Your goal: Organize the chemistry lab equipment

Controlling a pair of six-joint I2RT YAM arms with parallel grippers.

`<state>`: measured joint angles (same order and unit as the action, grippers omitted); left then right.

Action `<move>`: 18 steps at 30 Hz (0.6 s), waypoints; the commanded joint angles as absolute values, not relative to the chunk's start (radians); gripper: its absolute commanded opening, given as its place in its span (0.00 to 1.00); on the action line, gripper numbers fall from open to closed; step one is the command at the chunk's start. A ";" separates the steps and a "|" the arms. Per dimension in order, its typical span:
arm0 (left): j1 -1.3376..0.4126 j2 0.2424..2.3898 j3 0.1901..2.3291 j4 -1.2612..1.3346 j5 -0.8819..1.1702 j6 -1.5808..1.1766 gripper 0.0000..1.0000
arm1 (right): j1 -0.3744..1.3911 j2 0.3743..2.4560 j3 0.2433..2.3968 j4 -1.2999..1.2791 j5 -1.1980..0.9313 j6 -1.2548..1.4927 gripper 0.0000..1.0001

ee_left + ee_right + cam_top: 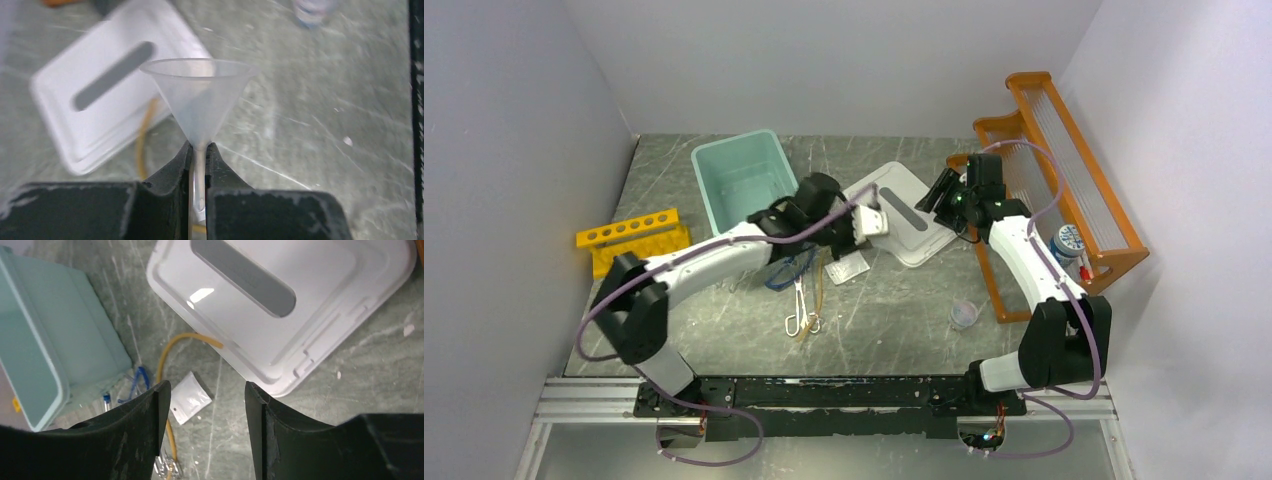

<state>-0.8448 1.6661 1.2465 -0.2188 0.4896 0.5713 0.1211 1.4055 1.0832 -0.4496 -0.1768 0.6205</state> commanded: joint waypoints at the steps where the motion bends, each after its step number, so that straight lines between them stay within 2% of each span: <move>1: -0.749 1.549 1.218 -0.057 0.379 0.352 0.05 | 0.117 1.420 1.150 -0.405 -0.187 0.614 0.59; 5: -0.668 1.499 1.248 -0.026 0.253 0.169 0.05 | 0.158 1.453 1.196 -0.390 -0.150 0.604 0.59; 8: -0.634 1.518 1.341 -0.151 0.045 0.019 0.05 | 0.221 1.479 1.245 -0.377 -0.080 0.581 0.58; 18: -0.474 1.620 1.443 -0.409 -0.242 -0.353 0.05 | 0.389 1.649 1.399 -0.323 0.035 0.498 0.58</move>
<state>-0.5392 1.5665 1.4014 -0.2581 -0.0746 -0.1463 0.3698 1.5883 1.3518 -0.3546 -0.0223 0.5377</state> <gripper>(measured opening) 0.102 0.586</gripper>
